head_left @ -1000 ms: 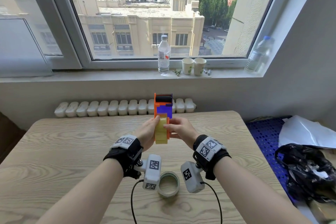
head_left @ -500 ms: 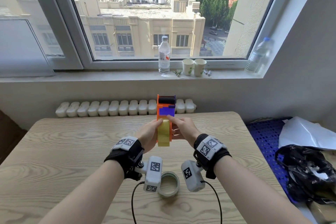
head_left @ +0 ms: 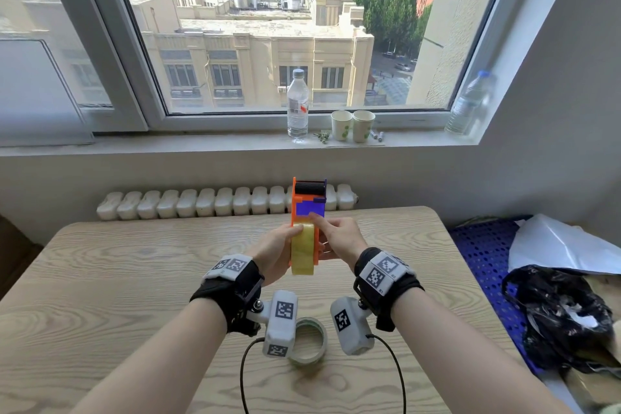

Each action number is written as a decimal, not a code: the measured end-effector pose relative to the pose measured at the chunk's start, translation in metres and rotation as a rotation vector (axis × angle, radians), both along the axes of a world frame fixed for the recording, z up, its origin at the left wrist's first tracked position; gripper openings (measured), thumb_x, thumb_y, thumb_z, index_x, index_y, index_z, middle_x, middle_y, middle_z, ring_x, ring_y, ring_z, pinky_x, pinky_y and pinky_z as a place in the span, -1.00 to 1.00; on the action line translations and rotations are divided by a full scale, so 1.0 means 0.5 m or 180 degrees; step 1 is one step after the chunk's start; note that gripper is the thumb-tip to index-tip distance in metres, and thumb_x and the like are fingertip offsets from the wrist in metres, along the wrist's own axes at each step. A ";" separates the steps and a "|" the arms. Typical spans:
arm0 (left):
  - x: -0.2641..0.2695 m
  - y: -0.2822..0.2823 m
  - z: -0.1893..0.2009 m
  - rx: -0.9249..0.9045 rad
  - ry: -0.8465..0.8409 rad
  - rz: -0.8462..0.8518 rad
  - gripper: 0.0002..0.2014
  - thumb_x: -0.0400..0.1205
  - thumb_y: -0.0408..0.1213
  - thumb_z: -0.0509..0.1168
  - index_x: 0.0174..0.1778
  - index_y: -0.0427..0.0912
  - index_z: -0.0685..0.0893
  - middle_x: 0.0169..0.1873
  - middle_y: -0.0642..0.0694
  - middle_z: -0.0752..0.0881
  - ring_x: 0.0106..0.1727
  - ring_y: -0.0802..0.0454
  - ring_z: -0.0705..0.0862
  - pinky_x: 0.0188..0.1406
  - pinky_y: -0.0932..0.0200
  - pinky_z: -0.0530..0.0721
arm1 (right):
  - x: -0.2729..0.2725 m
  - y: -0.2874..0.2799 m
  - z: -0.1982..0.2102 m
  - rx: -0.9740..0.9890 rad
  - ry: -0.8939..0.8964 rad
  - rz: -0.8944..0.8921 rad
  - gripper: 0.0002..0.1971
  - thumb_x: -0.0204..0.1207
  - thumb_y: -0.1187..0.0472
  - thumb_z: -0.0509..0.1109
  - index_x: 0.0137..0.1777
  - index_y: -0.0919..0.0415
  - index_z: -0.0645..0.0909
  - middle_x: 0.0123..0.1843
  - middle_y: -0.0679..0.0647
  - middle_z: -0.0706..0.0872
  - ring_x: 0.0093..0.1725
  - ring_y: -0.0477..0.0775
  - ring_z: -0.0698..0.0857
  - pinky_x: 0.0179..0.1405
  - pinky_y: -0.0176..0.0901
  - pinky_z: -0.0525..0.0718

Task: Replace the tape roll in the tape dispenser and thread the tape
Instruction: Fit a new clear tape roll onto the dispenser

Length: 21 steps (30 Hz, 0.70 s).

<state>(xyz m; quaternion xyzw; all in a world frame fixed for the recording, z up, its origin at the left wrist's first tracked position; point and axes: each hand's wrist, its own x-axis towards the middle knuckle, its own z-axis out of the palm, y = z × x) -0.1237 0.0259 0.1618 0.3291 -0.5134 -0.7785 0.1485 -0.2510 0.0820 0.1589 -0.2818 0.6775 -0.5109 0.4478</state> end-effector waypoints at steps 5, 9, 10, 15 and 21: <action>-0.005 0.001 0.001 -0.0075 -0.0076 0.0086 -0.58 0.75 -0.08 -0.02 0.38 -0.21 0.53 0.02 -0.22 0.72 -0.04 -0.08 0.70 0.14 -0.08 0.62 | 0.001 0.020 0.004 -0.0130 -0.0266 0.0452 -0.76 0.54 0.14 0.35 -0.01 0.36 0.63 -0.26 0.16 0.64 -0.30 0.06 0.66 -0.28 -0.18 0.75; -0.007 0.001 -0.002 0.0003 -0.0048 0.0089 -0.49 0.74 0.02 -0.10 0.36 -0.21 0.56 -0.01 -0.23 0.74 -0.04 -0.09 0.72 0.07 -0.03 0.65 | 0.003 0.020 -0.001 -0.0155 -0.0180 0.0402 -0.68 0.54 0.22 0.36 0.17 0.47 0.61 -0.21 0.15 0.67 -0.26 0.04 0.69 -0.23 -0.19 0.76; -0.008 0.002 -0.003 0.0050 -0.0022 0.0095 -0.48 0.74 0.04 -0.11 0.35 -0.20 0.56 -0.03 -0.22 0.74 -0.04 -0.10 0.72 0.05 -0.01 0.65 | 0.004 0.020 0.000 -0.0140 -0.0160 0.0353 -0.69 0.55 0.19 0.36 0.13 0.46 0.61 -0.26 0.12 0.65 -0.31 0.03 0.68 -0.28 -0.21 0.76; -0.001 0.003 -0.008 0.0185 0.0142 -0.0063 -0.53 0.73 0.01 -0.04 0.26 -0.18 0.64 -0.01 -0.22 0.78 0.05 -0.17 0.72 0.26 -0.15 0.57 | 0.006 0.011 0.001 -0.0018 0.0017 0.0086 -0.57 0.56 -0.01 0.32 0.00 0.46 0.64 -0.28 0.26 0.62 -0.40 0.11 0.64 -0.37 -0.09 0.76; 0.011 0.002 -0.003 0.0045 0.0168 -0.0254 -0.62 0.54 -0.68 0.12 0.12 -0.19 0.60 -0.04 -0.22 0.73 0.01 -0.11 0.71 0.14 -0.06 0.60 | 0.007 0.006 0.000 0.0021 0.0063 0.0055 -0.52 0.59 -0.04 0.28 0.01 0.49 0.66 -0.33 0.15 0.70 -0.40 0.07 0.69 -0.36 -0.08 0.78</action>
